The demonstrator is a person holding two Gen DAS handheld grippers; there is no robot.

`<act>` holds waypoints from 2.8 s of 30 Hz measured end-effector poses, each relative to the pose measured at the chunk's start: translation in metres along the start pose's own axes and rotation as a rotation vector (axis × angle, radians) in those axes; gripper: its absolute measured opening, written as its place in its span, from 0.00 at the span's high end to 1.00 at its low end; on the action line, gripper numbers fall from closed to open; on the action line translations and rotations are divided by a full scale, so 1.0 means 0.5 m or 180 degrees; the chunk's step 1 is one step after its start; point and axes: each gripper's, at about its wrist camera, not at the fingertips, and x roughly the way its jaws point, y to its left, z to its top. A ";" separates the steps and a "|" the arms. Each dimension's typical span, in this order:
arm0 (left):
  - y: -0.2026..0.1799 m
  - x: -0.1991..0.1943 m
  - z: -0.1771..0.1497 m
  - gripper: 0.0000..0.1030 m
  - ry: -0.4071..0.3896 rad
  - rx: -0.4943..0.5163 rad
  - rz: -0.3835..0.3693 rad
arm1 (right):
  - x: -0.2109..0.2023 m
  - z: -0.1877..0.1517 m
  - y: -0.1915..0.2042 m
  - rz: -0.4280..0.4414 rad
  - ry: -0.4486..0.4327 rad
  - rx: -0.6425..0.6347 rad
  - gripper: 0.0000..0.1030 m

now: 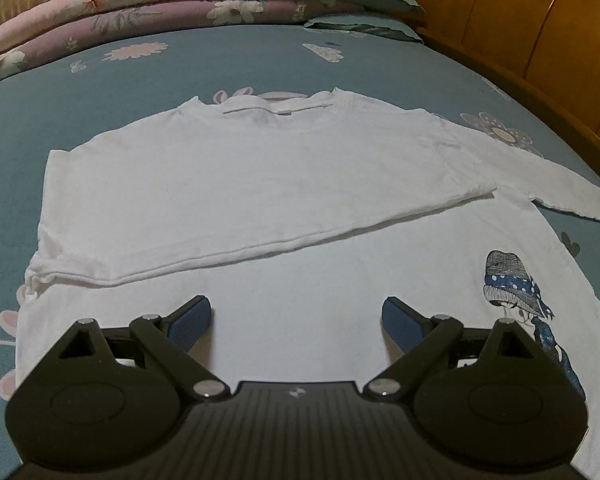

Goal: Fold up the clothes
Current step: 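Move the open right gripper across the shirt toward the unfolded sleeve cuff, then lower the right gripper onto the sleeve cuff by the headboard and close it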

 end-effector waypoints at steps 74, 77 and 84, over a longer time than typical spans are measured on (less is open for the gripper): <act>0.008 -0.037 0.014 0.10 -0.0285 -0.0101 -0.0129 | 0.034 -0.010 0.064 -0.1113 0.0021 -0.1134 0.83; 0.008 -0.037 0.015 0.10 -0.0283 -0.0103 -0.0140 | 0.034 -0.009 0.064 -0.1105 0.0076 -0.1142 0.79; 0.003 -0.034 0.015 0.10 -0.0253 -0.0080 -0.0148 | 0.018 0.020 0.020 -0.0746 0.0181 -0.0765 0.75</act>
